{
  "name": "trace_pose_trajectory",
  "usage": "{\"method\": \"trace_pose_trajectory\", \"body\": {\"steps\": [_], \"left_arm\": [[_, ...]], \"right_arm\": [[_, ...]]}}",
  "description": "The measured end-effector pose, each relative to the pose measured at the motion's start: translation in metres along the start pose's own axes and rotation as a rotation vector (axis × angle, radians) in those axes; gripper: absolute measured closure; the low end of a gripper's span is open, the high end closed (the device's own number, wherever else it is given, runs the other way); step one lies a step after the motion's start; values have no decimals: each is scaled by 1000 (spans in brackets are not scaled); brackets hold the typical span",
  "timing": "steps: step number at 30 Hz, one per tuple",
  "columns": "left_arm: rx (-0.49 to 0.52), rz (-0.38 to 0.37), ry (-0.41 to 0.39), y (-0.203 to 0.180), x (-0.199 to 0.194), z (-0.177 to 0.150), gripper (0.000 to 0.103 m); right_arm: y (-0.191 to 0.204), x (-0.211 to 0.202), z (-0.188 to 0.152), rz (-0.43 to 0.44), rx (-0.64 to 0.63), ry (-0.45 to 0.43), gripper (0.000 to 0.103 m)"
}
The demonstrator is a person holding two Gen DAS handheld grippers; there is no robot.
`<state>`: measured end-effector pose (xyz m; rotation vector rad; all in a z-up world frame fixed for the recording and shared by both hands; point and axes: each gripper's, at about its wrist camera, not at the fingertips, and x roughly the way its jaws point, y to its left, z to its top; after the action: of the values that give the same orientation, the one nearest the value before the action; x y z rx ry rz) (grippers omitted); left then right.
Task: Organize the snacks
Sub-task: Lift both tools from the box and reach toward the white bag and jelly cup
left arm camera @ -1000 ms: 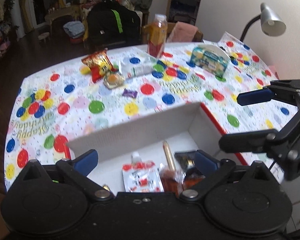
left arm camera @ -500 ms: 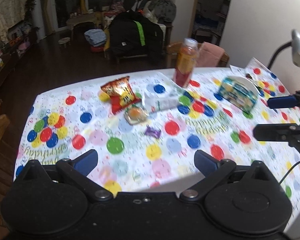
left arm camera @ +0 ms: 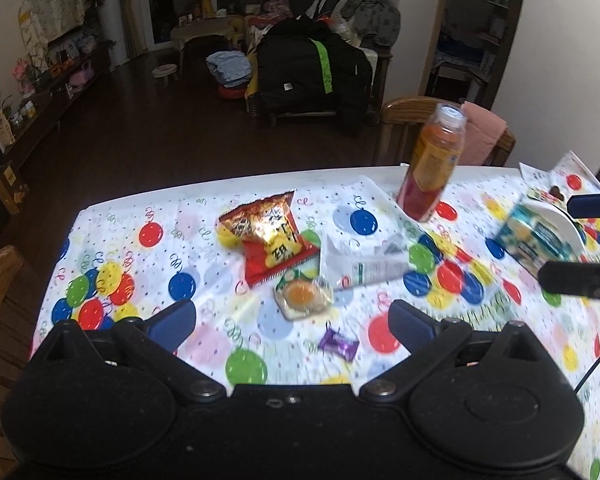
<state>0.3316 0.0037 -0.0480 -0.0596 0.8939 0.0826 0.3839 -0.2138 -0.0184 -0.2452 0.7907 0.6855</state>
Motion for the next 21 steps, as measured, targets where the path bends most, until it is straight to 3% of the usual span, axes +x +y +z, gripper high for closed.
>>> {"method": "trace_pose_trajectory", "body": {"steps": [10,21], "left_arm": [[-81,15,88,3,67,29,1],[-122,14,204,5,135,25,6]], "right_arm": [[-11,74,2,38,-163,58,0],[-12,153,-3,88,-241,121,1]]}}
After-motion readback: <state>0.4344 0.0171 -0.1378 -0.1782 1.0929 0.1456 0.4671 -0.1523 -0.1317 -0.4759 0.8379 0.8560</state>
